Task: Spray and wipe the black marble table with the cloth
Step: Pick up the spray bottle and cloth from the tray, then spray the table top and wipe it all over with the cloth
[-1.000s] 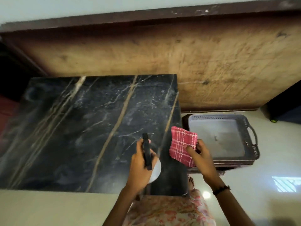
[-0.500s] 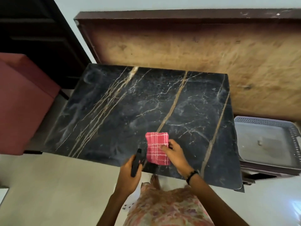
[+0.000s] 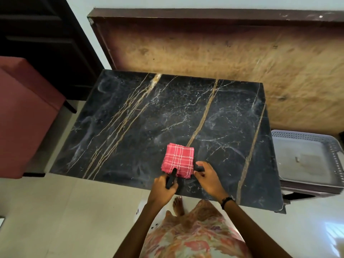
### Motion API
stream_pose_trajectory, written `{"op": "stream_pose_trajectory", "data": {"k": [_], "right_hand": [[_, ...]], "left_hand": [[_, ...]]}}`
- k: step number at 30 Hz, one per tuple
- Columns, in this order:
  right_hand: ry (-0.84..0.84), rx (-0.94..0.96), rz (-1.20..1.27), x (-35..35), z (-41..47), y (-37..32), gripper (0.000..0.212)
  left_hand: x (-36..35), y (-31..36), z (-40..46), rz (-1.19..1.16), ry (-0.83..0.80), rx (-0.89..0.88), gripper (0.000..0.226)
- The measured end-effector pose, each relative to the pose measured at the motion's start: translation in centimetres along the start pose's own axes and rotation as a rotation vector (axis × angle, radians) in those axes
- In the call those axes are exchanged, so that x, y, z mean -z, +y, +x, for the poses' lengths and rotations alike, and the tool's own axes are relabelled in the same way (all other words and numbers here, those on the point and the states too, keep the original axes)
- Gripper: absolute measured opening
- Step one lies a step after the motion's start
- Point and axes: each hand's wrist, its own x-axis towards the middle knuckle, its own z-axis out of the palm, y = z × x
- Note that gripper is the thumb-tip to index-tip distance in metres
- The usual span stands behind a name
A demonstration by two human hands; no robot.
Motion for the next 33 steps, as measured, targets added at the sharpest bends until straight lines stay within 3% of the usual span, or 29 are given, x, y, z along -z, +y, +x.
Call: {"op": "stream_pose_trajectory", "data": {"k": [7,15,33], "right_hand": [[0.021,-0.003,0.03,-0.4,-0.7,1.3,0.023],[-0.015,0.062,0.047,-0.8,-0.2,0.6,0.018],[-0.011,0.053,0.026,-0.1,0.5,0.4,0.021]], "left_hand": [[-0.8,0.1,1.5,0.171,0.001,0.128,0.043],[-0.3,1.3,2.7,0.11,0.006,0.052,0.041],[0.0,3.4,4.3,0.356,-0.062,0.114,0.048]]}}
